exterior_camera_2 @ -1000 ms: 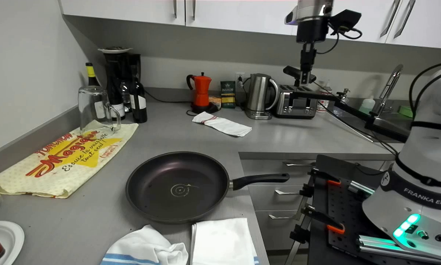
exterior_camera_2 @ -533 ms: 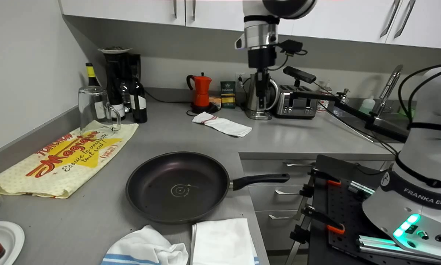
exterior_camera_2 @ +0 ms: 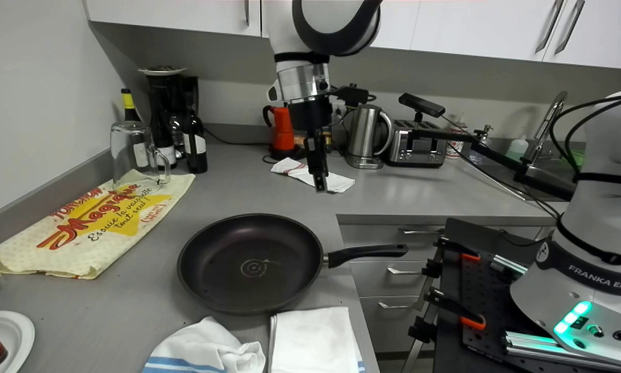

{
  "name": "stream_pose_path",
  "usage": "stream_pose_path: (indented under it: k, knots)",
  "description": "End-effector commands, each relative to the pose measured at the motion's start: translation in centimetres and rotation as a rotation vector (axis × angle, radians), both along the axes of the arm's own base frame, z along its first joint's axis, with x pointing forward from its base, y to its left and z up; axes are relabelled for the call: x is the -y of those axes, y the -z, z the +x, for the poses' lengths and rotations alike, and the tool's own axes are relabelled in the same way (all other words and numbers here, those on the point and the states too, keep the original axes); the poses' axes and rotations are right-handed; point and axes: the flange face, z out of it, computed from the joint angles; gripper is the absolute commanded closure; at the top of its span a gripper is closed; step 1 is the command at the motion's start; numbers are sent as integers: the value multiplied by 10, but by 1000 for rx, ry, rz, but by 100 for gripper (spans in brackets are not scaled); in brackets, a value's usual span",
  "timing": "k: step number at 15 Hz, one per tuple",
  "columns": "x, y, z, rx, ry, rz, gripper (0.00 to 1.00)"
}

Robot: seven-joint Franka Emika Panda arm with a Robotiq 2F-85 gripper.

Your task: Use the left towel farthest from you to wipe the pan

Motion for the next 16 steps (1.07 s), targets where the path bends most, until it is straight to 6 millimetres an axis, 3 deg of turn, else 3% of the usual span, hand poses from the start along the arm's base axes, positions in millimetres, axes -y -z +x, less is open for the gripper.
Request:
stream_pose_path:
  k: [1, 4, 7, 11, 16]
  knots:
    - [-36, 7, 21, -3, -24, 47, 0]
    - [-67, 11, 31, 4, -39, 98, 0]
    - [-100, 1, 37, 25, -7, 192, 0]
    - [-143, -10, 29, 26, 6, 289, 0]
    - [-173, 11, 16, 88, -6, 354, 0]
